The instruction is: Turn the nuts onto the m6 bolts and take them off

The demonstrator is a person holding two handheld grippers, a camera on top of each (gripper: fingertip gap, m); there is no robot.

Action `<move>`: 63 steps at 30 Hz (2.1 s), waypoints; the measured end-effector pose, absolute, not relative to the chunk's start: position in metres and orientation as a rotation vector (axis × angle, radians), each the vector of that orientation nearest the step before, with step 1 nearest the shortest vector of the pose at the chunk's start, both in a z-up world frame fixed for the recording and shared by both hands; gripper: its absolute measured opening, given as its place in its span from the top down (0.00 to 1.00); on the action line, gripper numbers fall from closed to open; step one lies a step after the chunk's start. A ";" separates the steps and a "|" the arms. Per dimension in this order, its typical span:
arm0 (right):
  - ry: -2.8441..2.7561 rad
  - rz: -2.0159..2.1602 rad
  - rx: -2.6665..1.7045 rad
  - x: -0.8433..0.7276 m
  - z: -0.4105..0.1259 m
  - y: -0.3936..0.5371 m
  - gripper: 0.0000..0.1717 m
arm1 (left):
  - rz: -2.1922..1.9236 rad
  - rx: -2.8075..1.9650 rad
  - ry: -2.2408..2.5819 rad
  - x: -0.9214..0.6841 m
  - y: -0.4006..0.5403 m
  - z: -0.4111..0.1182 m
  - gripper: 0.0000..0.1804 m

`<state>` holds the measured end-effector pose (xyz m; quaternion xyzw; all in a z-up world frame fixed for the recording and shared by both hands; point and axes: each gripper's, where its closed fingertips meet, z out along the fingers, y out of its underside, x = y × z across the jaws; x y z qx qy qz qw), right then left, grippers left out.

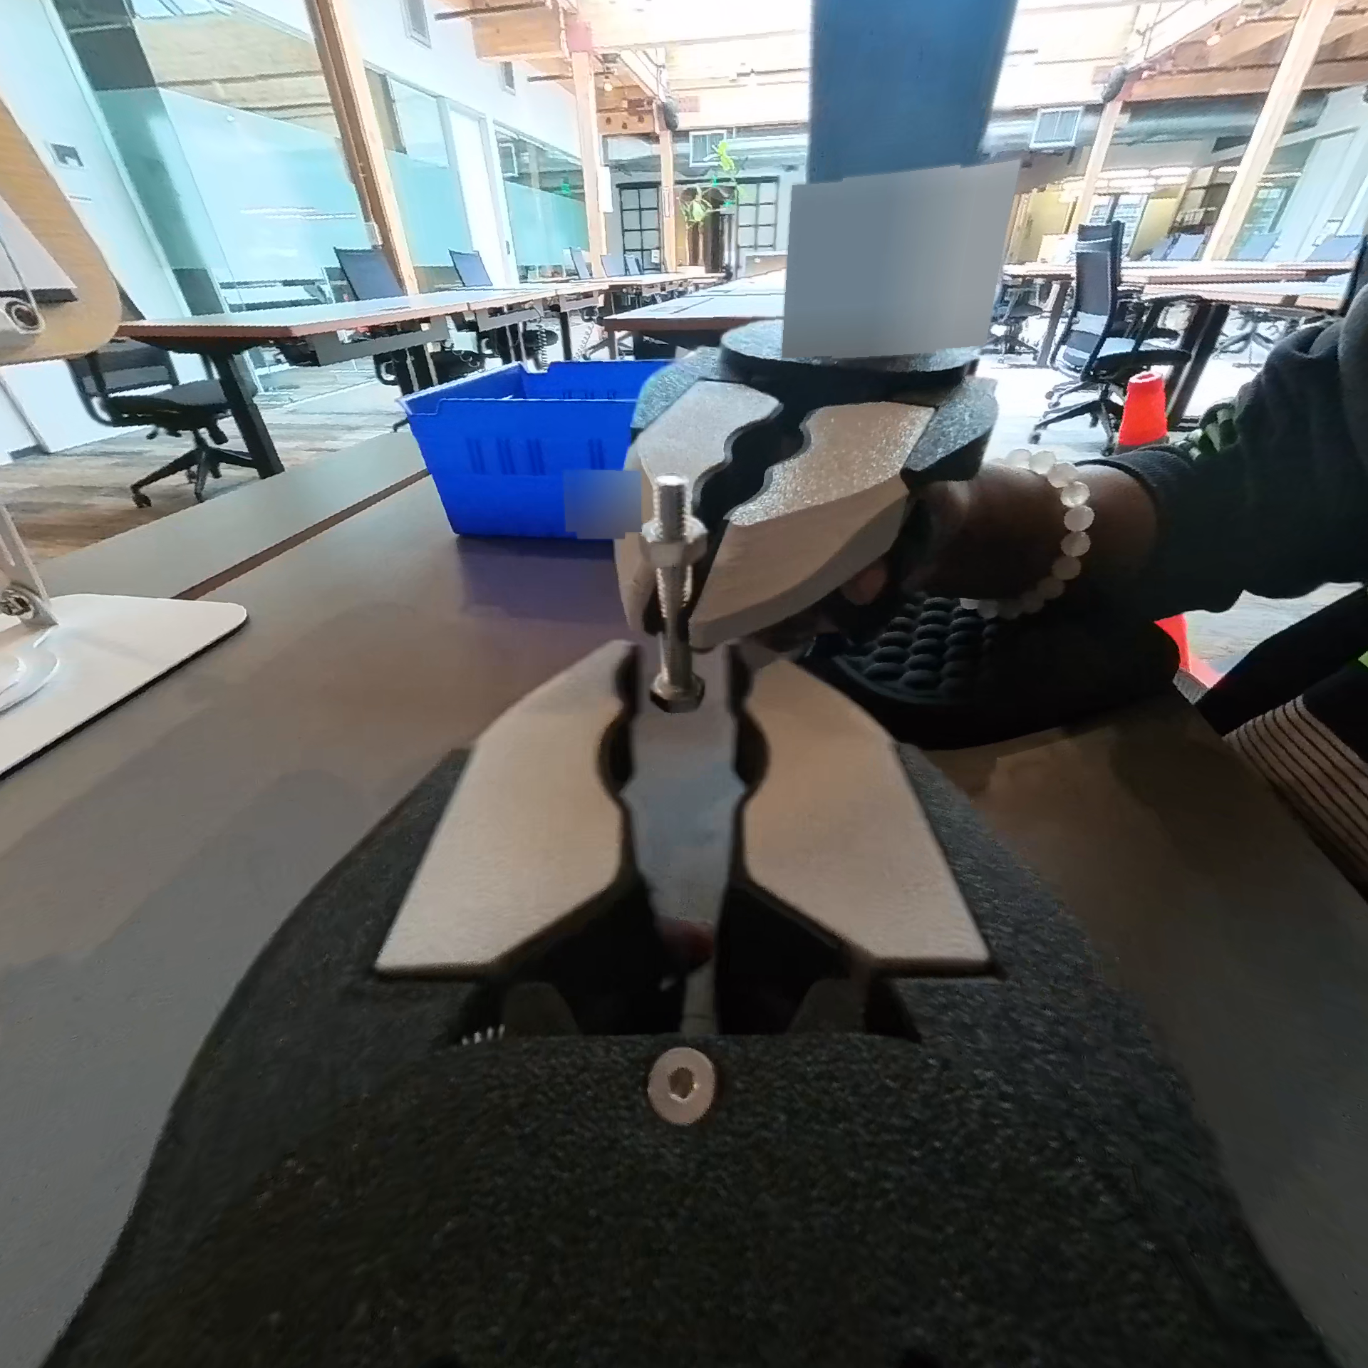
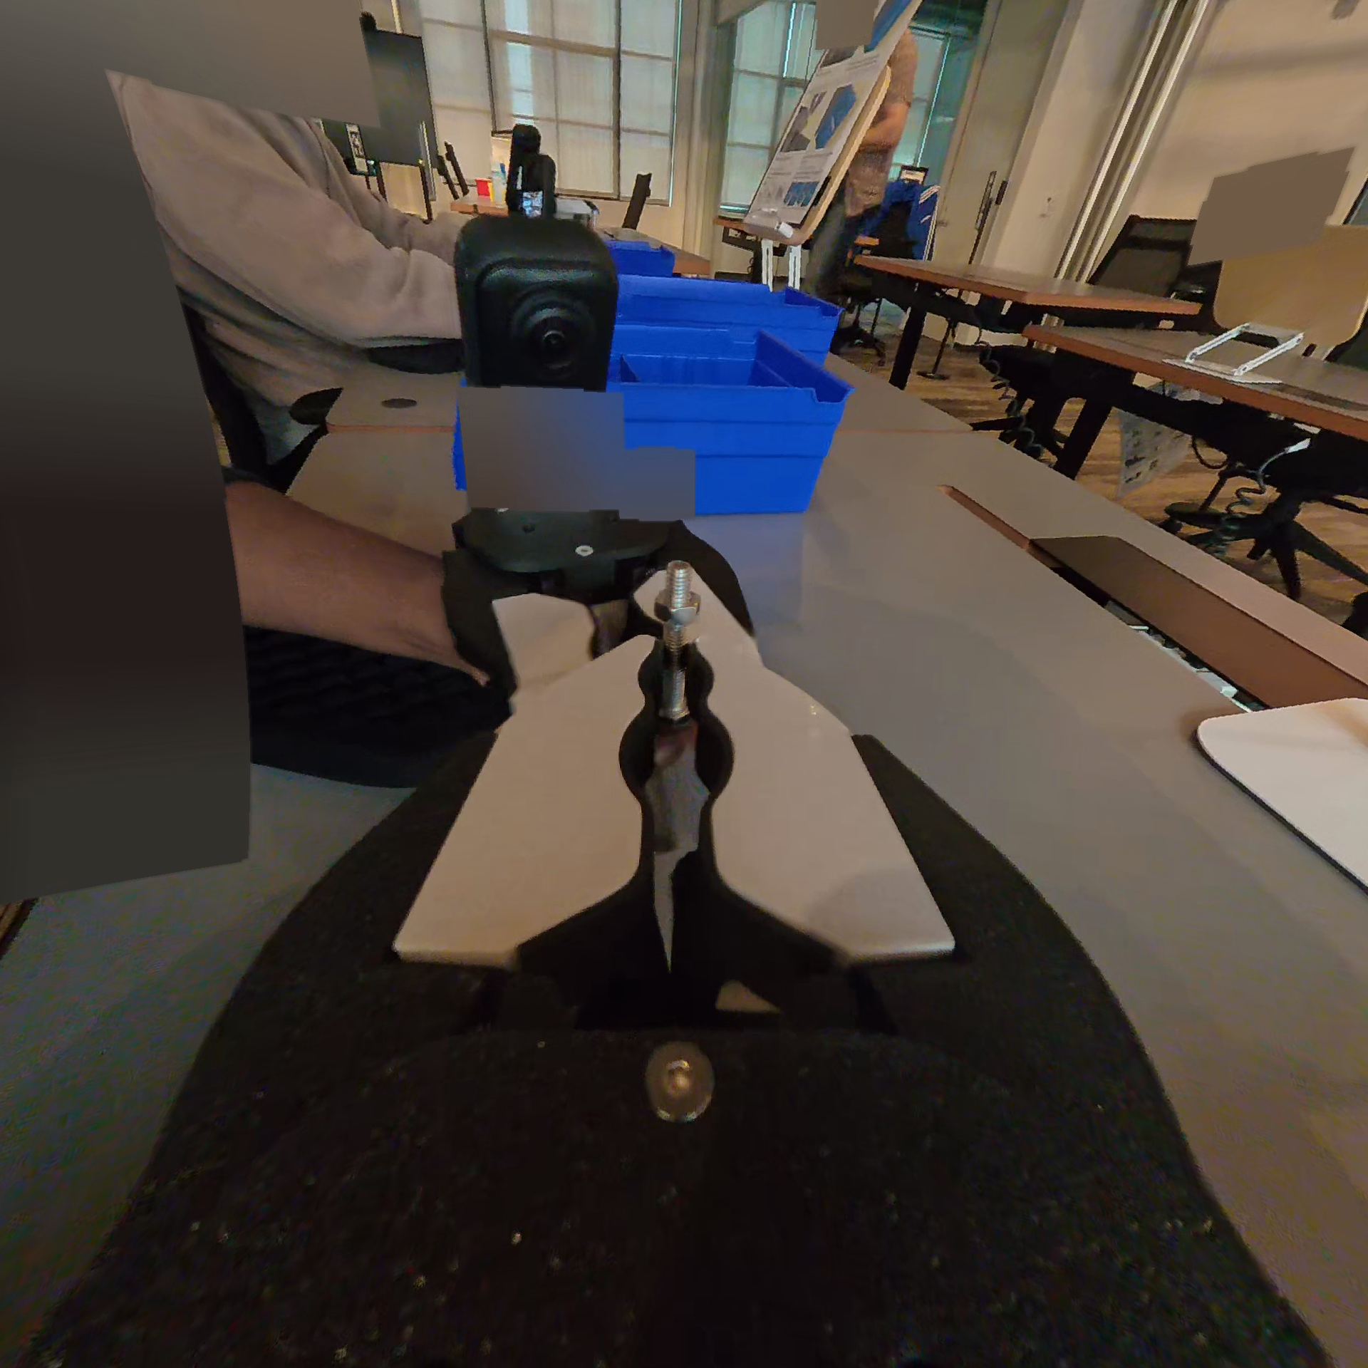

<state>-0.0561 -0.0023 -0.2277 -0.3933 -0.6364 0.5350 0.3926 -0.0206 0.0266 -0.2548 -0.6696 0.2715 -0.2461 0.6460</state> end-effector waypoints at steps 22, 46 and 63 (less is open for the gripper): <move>-1.279 0.527 -1.800 0.120 -0.159 0.276 0.97 | -0.473 -1.580 0.503 -0.034 0.039 -0.256 0.40; -1.180 0.364 -2.633 0.176 -0.341 0.381 0.97 | -0.466 -1.559 0.457 -0.043 0.040 -0.253 0.51; -1.104 0.429 -2.537 0.166 -0.329 0.389 0.85 | -0.465 -1.564 0.461 -0.042 0.040 -0.254 0.52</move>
